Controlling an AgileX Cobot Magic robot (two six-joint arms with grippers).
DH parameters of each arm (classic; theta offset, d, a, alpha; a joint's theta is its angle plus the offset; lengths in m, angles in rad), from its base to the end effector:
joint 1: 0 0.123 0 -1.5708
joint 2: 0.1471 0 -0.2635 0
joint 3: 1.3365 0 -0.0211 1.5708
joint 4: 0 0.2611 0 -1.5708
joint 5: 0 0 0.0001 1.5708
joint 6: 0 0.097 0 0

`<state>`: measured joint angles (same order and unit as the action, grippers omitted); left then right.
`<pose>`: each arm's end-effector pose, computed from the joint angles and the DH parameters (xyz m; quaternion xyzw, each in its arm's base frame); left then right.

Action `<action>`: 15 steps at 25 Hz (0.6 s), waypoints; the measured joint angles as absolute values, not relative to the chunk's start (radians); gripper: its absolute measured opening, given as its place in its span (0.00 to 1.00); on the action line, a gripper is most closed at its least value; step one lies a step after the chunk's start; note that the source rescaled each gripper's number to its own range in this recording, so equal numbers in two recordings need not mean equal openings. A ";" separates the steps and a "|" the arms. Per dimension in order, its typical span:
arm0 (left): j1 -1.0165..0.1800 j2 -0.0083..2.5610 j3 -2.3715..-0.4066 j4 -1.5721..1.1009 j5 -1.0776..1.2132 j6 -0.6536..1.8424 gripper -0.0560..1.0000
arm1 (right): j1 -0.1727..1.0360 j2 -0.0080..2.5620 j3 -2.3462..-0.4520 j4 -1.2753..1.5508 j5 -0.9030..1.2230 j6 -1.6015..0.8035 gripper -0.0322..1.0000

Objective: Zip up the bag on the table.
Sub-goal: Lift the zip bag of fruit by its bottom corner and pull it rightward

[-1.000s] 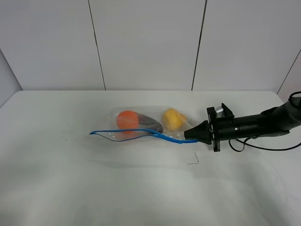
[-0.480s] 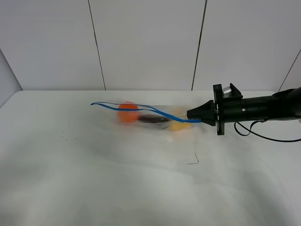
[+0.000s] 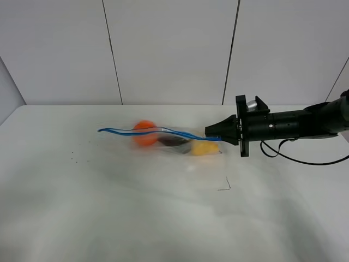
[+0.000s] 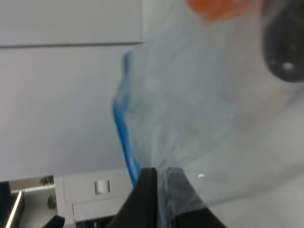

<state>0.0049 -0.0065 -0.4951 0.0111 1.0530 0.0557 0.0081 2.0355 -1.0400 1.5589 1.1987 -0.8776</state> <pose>0.0312 0.0011 0.2790 0.0214 0.8505 0.0215 0.5251 0.3486 0.0932 0.1174 0.0855 0.7996 0.5906 0.0665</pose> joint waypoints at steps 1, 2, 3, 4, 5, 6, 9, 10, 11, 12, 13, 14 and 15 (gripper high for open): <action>0.005 -0.007 -0.495 0.011 1.053 0.056 0.99 | 0.016 2.035 -1.040 1.560 1.199 -0.878 0.03; 0.005 -0.007 -0.495 0.011 1.053 0.056 0.99 | 0.019 2.035 -1.040 1.561 1.199 -0.878 0.03; 0.005 -0.007 -0.495 0.011 1.053 0.056 0.99 | 0.019 2.035 -1.040 1.561 1.199 -0.878 0.03; 0.005 -0.007 -0.495 0.011 1.053 0.056 0.99 | 0.019 2.035 -1.040 1.562 1.199 -0.878 0.03; 0.005 -0.007 -0.495 0.011 1.053 0.056 0.99 | 0.019 2.035 -1.040 1.563 1.199 -0.878 0.03; 0.005 -0.007 -0.495 0.011 1.053 0.056 0.99 | 0.019 2.035 -1.040 1.565 1.199 -0.878 0.03; 0.005 -0.007 -0.495 0.011 1.053 0.056 0.99 | 0.019 2.035 -1.040 1.565 1.199 -0.878 0.03; 0.005 -0.007 -0.495 0.011 1.053 0.056 0.99 | 0.019 2.035 -1.040 1.565 1.199 -0.878 0.03; 0.005 -0.007 -0.495 0.011 1.053 0.056 0.99 | 0.019 2.035 -1.040 1.565 1.199 -0.878 0.03; 0.005 -0.007 -0.495 0.011 1.053 0.056 0.99 | 0.019 2.035 -1.040 1.565 1.199 -0.878 0.03; 0.005 -0.007 -0.495 0.011 1.053 0.056 0.99 | 0.019 2.035 -1.040 1.565 1.199 -0.878 0.03; 0.005 -0.007 -0.495 0.011 1.053 0.056 0.99 | 0.019 2.035 -1.040 1.565 1.199 -0.878 0.03; 0.005 -0.007 -0.495 0.011 1.053 0.056 0.99 | 0.019 2.035 -1.040 1.565 1.199 -0.878 0.03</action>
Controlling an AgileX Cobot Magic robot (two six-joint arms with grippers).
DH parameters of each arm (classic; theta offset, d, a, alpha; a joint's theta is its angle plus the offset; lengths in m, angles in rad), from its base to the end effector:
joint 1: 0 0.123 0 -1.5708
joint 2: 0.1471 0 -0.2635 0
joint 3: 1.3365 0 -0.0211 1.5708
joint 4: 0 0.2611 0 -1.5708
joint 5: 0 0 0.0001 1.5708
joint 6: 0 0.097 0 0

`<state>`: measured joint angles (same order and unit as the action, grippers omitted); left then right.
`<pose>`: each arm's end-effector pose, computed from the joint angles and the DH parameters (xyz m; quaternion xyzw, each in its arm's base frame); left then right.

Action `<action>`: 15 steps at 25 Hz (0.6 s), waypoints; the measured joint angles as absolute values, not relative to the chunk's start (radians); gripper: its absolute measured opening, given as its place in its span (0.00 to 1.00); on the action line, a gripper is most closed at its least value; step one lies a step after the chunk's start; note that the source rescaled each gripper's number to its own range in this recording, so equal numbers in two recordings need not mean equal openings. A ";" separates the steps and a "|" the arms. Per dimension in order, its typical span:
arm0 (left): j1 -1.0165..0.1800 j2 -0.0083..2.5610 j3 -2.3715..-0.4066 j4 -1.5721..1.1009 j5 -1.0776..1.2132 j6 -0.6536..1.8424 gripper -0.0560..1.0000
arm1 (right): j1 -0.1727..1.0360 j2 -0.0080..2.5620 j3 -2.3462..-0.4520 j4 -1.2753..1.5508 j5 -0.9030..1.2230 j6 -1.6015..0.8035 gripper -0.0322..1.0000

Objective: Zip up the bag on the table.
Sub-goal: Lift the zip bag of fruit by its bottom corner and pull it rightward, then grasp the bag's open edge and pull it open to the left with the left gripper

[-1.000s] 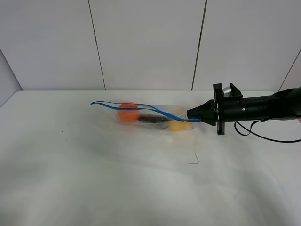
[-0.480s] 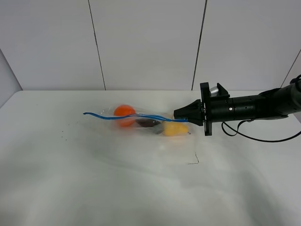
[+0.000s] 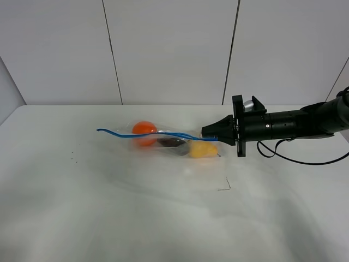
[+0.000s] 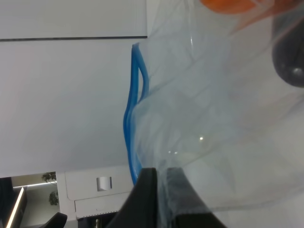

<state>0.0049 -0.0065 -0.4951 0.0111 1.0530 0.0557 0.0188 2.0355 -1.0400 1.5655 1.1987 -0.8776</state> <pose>0.0312 0.0011 0.2790 0.0214 0.8505 0.0215 0.5251 0.3481 0.0970 0.1178 0.0834 0.7987 0.5924 0.0647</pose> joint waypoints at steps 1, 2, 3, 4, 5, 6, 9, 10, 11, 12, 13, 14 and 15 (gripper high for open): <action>0.005 -0.007 -0.495 0.011 1.053 0.056 0.99 | 0.019 2.035 -1.040 1.565 1.199 -0.878 0.03; 0.005 -0.007 -0.495 0.011 1.053 0.056 0.99 | 0.019 2.035 -1.040 1.565 1.199 -0.878 0.03; 0.005 -0.007 -0.495 0.011 1.053 0.056 0.99 | 0.019 2.035 -1.040 1.565 1.199 -0.878 0.03; 0.005 -0.007 -0.495 0.010 1.053 0.056 0.99 | 0.019 2.035 -1.040 1.565 1.199 -0.878 0.03; 0.005 -0.007 -0.495 0.009 1.053 0.056 0.99 | 0.019 2.035 -1.040 1.565 1.199 -0.878 0.03; 0.005 -0.007 -0.495 0.006 1.053 0.056 0.99 | 0.019 2.035 -1.040 1.565 1.199 -0.878 0.03; 0.005 0.005 -0.522 0.009 1.049 0.046 0.99 | 0.019 2.035 -1.040 1.565 1.199 -0.878 0.03; 0.005 0.029 -0.547 0.008 1.048 0.044 0.99 | 0.019 2.035 -1.040 1.565 1.199 -0.878 0.03; 0.005 0.059 -0.585 0.007 1.045 0.043 0.99 | 0.019 2.035 -1.040 1.566 1.199 -0.878 0.03; 0.005 0.104 -0.629 0.000 1.045 0.042 0.99 | 0.019 2.035 -1.040 1.566 1.199 -0.878 0.03; 0.005 0.154 -0.669 0.000 1.045 0.041 0.99 | 0.019 2.035 -1.040 1.566 1.199 -0.878 0.03; 0.005 0.209 -0.718 -0.006 1.044 0.041 0.99 | 0.019 2.035 -1.040 1.566 1.199 -0.878 0.03; 0.005 0.259 -0.767 -0.011 1.044 0.041 0.99 | 0.019 2.035 -1.040 1.566 1.199 -0.878 0.03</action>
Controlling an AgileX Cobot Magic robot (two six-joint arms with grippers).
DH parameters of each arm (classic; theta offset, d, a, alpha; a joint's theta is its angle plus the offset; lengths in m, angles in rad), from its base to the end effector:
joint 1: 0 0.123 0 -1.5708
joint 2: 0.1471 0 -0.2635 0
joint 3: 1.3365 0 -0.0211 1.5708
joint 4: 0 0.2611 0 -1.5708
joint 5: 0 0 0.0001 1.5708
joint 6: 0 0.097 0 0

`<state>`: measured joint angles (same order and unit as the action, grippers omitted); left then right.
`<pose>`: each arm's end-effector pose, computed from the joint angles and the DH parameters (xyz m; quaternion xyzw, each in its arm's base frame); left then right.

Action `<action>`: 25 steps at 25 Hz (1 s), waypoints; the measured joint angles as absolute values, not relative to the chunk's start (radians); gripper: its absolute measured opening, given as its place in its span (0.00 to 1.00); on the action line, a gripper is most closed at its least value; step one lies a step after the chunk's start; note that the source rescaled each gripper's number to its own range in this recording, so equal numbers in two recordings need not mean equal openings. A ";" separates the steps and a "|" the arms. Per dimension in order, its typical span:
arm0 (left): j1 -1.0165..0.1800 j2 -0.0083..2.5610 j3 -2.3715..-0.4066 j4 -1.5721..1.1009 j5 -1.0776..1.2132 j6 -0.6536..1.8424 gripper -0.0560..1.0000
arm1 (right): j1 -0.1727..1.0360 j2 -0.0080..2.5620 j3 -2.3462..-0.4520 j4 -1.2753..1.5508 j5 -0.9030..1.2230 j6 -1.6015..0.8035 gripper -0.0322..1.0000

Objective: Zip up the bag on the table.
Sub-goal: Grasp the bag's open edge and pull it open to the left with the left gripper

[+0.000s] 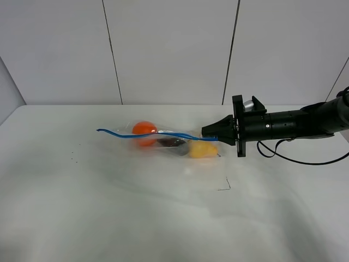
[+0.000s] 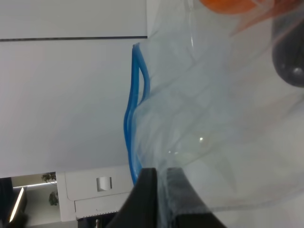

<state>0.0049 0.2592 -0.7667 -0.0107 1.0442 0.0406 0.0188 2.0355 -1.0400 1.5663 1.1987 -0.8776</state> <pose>0.0497 -0.0007 0.3487 0.0153 0.8468 0.0067 0.5317 0.3481 0.0970 0.1178 0.0837 0.7985 0.5926 0.0649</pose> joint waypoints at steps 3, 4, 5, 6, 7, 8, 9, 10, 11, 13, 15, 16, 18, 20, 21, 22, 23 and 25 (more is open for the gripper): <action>0.005 0.444 -0.884 -0.013 1.044 0.051 0.99 | 0.019 2.035 -1.040 1.566 1.199 -0.878 0.03; 0.005 0.492 -0.917 -0.013 1.041 0.069 0.99 | 0.019 2.035 -1.040 1.566 1.199 -0.878 0.03; 0.005 0.545 -0.944 -0.013 1.034 0.092 0.99 | 0.019 2.035 -1.040 1.566 1.199 -0.878 0.03; 0.005 0.594 -0.961 -0.013 1.023 0.131 0.99 | 0.019 2.035 -1.040 1.566 1.199 -0.878 0.03; 0.005 0.632 -0.976 -0.013 1.013 0.181 0.99 | 0.019 2.035 -1.040 1.566 1.199 -0.878 0.03; 0.005 0.671 -0.983 -0.015 1.009 0.230 0.99 | 0.019 2.035 -1.040 1.566 1.199 -0.878 0.03; 0.005 0.706 -0.986 -0.018 1.007 0.293 0.99 | 0.019 2.035 -1.040 1.566 1.199 -0.878 0.03; 0.005 0.737 -0.986 -0.027 1.006 0.357 0.99 | 0.019 2.035 -1.040 1.566 1.199 -0.878 0.03; 0.005 0.758 -0.986 -0.038 1.004 0.423 0.98 | 0.019 2.035 -1.040 1.566 1.199 -0.878 0.03; 0.005 0.799 -0.986 -0.073 0.984 0.545 0.97 | 0.019 2.035 -1.040 1.566 1.197 -0.878 0.03; 0.005 0.826 -0.983 -0.107 0.939 0.676 0.96 | 0.019 2.035 -1.040 1.566 1.194 -0.878 0.03; 0.005 0.839 -0.980 -0.124 0.921 0.751 0.96 | 0.019 2.035 -1.040 1.566 1.193 -0.878 0.03; 0.005 0.864 -0.968 -0.156 0.883 0.880 0.96 | 0.019 2.035 -1.040 1.566 1.190 -0.878 0.03; 0.005 0.896 -0.962 -0.199 0.863 0.958 0.96 | 0.019 2.035 -1.040 1.566 1.185 -0.879 0.03; 0.005 0.910 -0.958 -0.225 0.854 0.981 0.96 | 0.019 2.035 -1.040 1.567 1.182 -0.879 0.03; -0.001 0.926 -0.956 -0.245 0.844 0.992 0.96 | 0.019 2.035 -1.040 1.567 1.179 -0.879 0.03; -0.010 0.942 -0.955 -0.266 0.834 0.999 0.96 | 0.019 2.035 -1.040 1.567 1.177 -0.879 0.03; -0.048 0.971 -0.955 -0.288 0.818 1.002 0.96 | 0.019 2.035 -1.040 1.567 1.177 -0.880 0.03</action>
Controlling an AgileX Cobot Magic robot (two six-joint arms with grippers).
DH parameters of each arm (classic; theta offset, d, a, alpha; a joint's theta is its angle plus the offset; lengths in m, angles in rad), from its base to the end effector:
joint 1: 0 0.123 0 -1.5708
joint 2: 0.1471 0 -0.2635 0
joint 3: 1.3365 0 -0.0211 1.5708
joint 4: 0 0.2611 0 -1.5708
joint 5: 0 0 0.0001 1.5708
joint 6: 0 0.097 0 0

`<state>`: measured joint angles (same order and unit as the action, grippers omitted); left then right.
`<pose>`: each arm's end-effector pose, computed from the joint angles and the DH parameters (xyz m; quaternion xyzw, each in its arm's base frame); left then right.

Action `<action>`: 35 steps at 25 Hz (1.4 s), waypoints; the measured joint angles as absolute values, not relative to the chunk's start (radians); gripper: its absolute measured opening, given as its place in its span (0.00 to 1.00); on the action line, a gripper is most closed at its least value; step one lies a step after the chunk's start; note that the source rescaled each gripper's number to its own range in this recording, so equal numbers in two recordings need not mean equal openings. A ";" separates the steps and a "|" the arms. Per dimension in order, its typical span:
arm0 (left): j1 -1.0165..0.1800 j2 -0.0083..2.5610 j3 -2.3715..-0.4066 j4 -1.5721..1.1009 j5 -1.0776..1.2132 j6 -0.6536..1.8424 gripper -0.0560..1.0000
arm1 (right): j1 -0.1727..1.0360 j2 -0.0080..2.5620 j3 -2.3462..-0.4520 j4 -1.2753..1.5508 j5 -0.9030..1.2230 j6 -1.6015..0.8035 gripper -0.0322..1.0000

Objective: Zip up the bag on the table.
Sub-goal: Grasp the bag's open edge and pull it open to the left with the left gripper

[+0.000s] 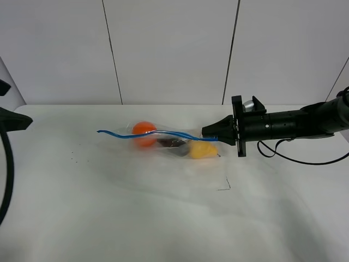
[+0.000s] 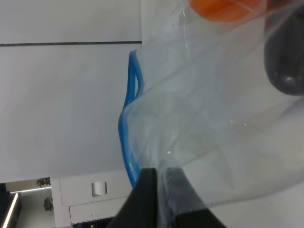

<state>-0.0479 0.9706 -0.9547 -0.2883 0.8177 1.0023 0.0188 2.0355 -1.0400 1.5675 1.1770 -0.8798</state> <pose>0.2133 -0.0304 0.3365 0.4130 0.8087 0.0618 0.4144 0.3494 0.0962 0.1164 0.0879 0.8028 0.5855 0.0706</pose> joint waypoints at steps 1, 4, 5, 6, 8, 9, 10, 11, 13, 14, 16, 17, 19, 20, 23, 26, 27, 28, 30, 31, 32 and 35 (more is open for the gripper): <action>-0.070 0.984 -0.955 -0.290 0.806 0.999 0.96 | 0.019 2.035 -1.040 1.567 1.177 -0.880 0.03; -0.167 1.024 -0.955 -0.291 0.747 0.966 0.96 | 0.019 2.035 -1.040 1.570 1.177 -0.880 0.03; -0.198 1.041 -0.955 -0.292 0.725 0.949 0.96 | 0.019 2.035 -1.040 1.570 1.177 -0.880 0.03; -0.237 1.058 -0.955 -0.292 0.698 0.930 0.96 | 0.019 2.035 -1.040 1.570 1.177 -0.880 0.03; -0.318 1.097 -0.955 -0.292 0.642 0.906 0.96 | 0.019 2.035 -1.040 1.570 1.176 -0.880 0.03; -0.353 1.119 -0.955 -0.292 0.618 0.900 0.96 | 0.019 2.035 -1.040 1.570 1.176 -0.880 0.03; -0.395 1.142 -0.955 -0.292 0.590 0.896 0.96 | 0.019 2.035 -1.040 1.570 1.176 -0.880 0.03; -0.437 1.162 -0.955 -0.292 0.561 0.895 0.96 | 0.019 2.035 -1.040 1.570 1.176 -0.880 0.03; -0.511 1.214 -0.955 -0.292 0.506 0.894 0.96 | 0.019 2.035 -1.040 1.570 1.176 -0.880 0.03; -0.549 1.238 -0.955 -0.292 0.476 0.894 0.96 | 0.019 2.035 -1.040 1.570 1.176 -0.880 0.03; -0.614 1.297 -0.955 -0.292 0.414 0.894 0.96 | 0.019 2.035 -1.040 1.570 1.176 -0.880 0.03; -0.646 1.328 -0.955 -0.292 0.376 0.894 0.96 | 0.019 2.035 -1.040 1.570 1.176 -0.880 0.03; -0.700 1.383 -0.955 -0.292 0.281 0.894 0.96 | 0.019 2.035 -1.040 1.570 1.176 -0.880 0.03; -0.724 1.414 -0.955 -0.294 0.222 0.896 0.96 | 0.019 2.035 -1.040 1.570 1.176 -0.880 0.03; -0.777 1.501 -0.955 -0.295 0.062 0.921 0.96 | 0.019 2.035 -1.040 1.571 1.176 -0.880 0.03; -0.807 1.579 -0.955 -0.297 -0.061 0.955 0.96 | 0.019 2.035 -1.040 1.572 1.176 -0.880 0.03; -0.816 1.602 -0.954 -0.298 -0.092 0.968 0.96 | 0.019 2.035 -1.040 1.572 1.176 -0.880 0.03; -0.824 1.625 -0.954 -0.298 -0.128 0.981 0.96 | 0.019 2.035 -1.040 1.572 1.176 -0.880 0.03; -0.836 1.664 -0.954 -0.299 -0.199 0.993 0.96 | 0.019 2.035 -1.040 1.572 1.175 -0.880 0.03; -0.840 1.685 -0.954 -0.299 -0.236 0.997 0.96 | 0.019 2.035 -1.040 1.572 1.175 -0.880 0.03; -0.844 1.702 -0.954 -0.300 -0.271 0.999 0.96 | 0.019 2.035 -1.040 1.572 1.175 -0.880 0.03; -0.851 1.765 -0.954 -0.302 -0.348 1.003 0.96 | 0.019 2.035 -1.040 1.573 1.175 -0.880 0.03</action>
